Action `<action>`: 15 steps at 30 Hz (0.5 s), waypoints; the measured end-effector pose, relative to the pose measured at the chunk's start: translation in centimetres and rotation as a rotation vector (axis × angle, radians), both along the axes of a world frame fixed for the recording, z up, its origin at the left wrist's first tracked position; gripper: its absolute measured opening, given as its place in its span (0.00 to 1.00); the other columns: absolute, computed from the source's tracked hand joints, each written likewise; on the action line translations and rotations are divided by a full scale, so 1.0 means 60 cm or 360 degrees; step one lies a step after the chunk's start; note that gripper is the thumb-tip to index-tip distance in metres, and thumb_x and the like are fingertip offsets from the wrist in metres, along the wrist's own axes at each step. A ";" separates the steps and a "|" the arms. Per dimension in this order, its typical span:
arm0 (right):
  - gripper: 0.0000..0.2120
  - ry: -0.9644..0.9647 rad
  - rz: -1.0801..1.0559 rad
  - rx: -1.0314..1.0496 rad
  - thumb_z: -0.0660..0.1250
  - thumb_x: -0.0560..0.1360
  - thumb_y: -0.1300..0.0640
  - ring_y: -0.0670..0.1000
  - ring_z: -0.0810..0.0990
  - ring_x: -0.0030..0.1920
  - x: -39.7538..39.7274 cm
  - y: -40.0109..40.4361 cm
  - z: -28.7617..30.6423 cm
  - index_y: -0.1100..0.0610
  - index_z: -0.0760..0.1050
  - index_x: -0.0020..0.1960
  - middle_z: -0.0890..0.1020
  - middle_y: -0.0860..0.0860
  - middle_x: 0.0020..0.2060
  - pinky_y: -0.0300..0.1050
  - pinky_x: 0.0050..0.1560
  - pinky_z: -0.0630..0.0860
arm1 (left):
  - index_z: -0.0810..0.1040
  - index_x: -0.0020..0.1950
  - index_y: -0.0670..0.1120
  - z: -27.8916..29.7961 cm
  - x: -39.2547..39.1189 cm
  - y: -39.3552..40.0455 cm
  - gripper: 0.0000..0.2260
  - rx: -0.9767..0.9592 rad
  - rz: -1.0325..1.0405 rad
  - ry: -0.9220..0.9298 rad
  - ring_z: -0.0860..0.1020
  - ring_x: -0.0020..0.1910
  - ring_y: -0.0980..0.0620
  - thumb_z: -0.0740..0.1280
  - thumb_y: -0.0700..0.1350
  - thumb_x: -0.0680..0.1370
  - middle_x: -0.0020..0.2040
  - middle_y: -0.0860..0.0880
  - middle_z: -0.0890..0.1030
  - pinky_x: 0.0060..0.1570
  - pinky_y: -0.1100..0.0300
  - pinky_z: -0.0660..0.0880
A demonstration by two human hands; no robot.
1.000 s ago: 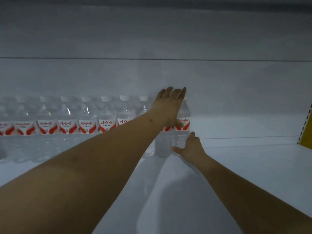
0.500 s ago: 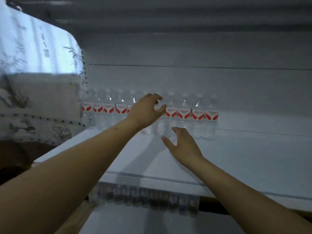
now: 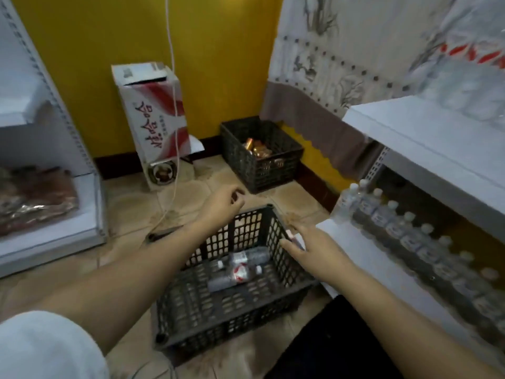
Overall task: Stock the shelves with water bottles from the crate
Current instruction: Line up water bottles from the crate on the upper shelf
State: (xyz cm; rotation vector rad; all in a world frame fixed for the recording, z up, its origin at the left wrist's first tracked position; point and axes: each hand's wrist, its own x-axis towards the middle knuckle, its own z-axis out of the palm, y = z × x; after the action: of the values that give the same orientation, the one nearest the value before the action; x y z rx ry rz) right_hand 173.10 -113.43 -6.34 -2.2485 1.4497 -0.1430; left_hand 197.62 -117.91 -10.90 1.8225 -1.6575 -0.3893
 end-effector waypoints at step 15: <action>0.24 0.0472 0.0312 0.0815 0.61 0.79 0.45 0.56 0.72 0.65 0.118 -0.180 -0.354 0.51 0.66 0.73 0.72 0.55 0.68 0.46 0.64 0.70 | 0.55 0.79 0.48 -0.551 0.102 0.013 0.40 0.1573 0.0257 -0.0169 0.66 0.71 0.41 0.70 0.60 0.73 0.76 0.42 0.60 0.70 0.49 0.66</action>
State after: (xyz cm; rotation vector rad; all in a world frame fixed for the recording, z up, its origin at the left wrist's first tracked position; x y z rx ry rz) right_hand 180.18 -124.23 -27.57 -2.0138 1.2140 0.5806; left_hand 203.76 -117.13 -43.94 2.6766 -1.4619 -1.2115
